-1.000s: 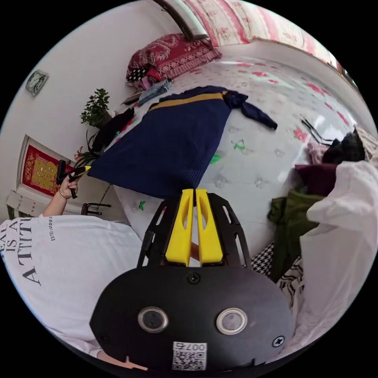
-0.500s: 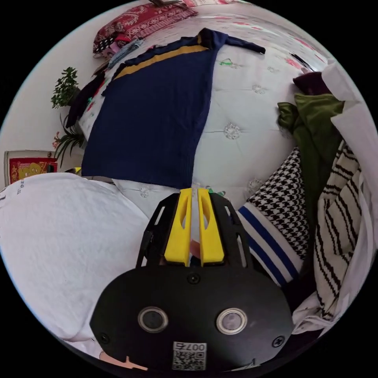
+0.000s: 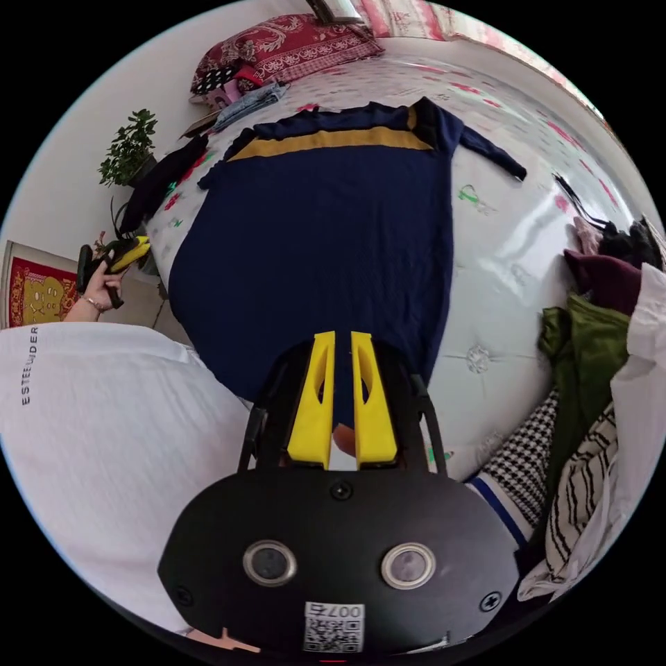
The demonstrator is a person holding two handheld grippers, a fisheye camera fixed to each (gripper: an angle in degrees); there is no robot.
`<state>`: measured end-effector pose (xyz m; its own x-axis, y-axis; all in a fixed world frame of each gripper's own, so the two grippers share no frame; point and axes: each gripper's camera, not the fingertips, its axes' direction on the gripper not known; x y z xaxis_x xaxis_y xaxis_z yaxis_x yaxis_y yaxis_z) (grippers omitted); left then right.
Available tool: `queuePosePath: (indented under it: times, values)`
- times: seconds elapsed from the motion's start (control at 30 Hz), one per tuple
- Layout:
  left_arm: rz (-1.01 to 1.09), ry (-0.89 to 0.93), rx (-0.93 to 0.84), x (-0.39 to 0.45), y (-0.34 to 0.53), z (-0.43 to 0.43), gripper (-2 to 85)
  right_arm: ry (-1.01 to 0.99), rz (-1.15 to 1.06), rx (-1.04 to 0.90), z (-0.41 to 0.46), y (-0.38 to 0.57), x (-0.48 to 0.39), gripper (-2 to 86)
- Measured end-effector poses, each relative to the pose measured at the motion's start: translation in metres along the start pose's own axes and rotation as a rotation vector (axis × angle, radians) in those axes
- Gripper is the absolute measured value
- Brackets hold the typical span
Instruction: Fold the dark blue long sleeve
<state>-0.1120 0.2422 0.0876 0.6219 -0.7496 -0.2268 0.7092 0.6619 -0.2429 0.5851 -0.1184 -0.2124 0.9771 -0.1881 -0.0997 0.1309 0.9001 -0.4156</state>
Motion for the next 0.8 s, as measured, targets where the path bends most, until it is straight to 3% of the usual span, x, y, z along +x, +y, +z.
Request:
queuePosePath:
  times: [0.27,0.53,0.7,0.8]
  values:
    - [-0.033,-0.086,-0.076,0.004,-0.161,0.086,11.4,-0.009,-0.054,-0.151,0.062,-0.007,-0.041,0.6]
    - [0.029,-0.262,-0.08,0.005,-0.214,0.099,6.0,-0.076,0.139,-0.131,0.085,0.002,-0.018,-0.1]
    - [-0.017,-0.093,-0.063,-0.033,-0.236,0.07,-0.1,-0.092,0.151,-0.137,0.095,-0.002,-0.011,-0.2]
    - [-0.029,-0.045,0.065,-0.056,-0.255,0.012,-0.6,-0.088,0.141,-0.119,0.095,-0.003,-0.01,-0.2]
